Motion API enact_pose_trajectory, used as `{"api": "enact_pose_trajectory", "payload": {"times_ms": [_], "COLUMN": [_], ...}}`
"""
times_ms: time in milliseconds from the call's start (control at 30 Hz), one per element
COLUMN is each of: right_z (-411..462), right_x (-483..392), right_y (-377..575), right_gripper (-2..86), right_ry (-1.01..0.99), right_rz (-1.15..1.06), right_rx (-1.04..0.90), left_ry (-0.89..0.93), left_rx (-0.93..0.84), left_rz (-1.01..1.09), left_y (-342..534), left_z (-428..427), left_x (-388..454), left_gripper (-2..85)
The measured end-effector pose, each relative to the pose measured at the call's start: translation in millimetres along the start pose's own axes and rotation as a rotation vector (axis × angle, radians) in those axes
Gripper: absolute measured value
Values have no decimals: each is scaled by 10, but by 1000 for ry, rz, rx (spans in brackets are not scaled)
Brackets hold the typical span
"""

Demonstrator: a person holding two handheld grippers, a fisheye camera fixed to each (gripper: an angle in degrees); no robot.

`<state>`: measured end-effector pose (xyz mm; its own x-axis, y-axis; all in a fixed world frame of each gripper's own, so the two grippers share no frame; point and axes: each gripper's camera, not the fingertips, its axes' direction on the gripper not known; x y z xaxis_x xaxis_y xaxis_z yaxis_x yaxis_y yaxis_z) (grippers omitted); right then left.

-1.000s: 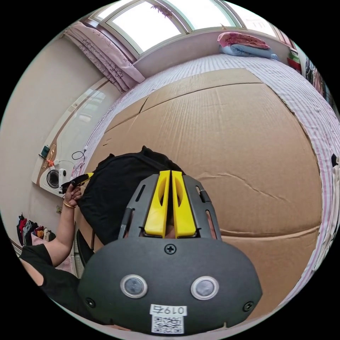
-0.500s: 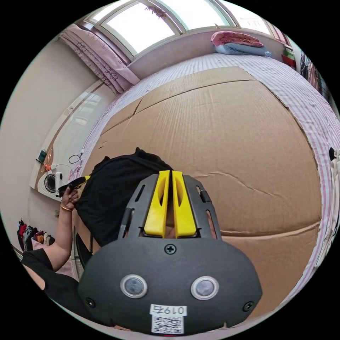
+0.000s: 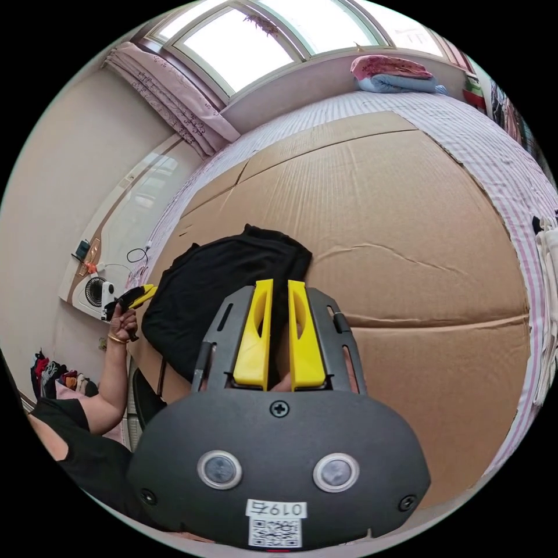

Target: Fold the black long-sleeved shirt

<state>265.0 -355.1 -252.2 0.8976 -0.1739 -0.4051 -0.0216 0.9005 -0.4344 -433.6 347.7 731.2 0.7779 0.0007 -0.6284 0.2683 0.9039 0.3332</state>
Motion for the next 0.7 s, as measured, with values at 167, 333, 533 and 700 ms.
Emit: {"api": "enact_pose_trajectory", "payload": {"times_ms": [167,333,533,700], "right_z": [136,199,331,355], "right_x": [-202,-330,-432,-565], "right_y": [52,102,193,284], "right_gripper": [45,-4,-8,6], "right_ry": [12,83,136,129], "right_rz": [-21,-33,-30,-38], "right_rx": [-27,-19,-31,-24], "left_ry": [9,-18,-78,-84], "left_rx": [-13,-40,-60,-61], "left_rz": [7,21,39,55], "left_y": [-64,-269,-544,-728], "left_z": [2,69,89,-25], "left_x": [100,219,391,597], "left_gripper": [77,54,28,40]}}
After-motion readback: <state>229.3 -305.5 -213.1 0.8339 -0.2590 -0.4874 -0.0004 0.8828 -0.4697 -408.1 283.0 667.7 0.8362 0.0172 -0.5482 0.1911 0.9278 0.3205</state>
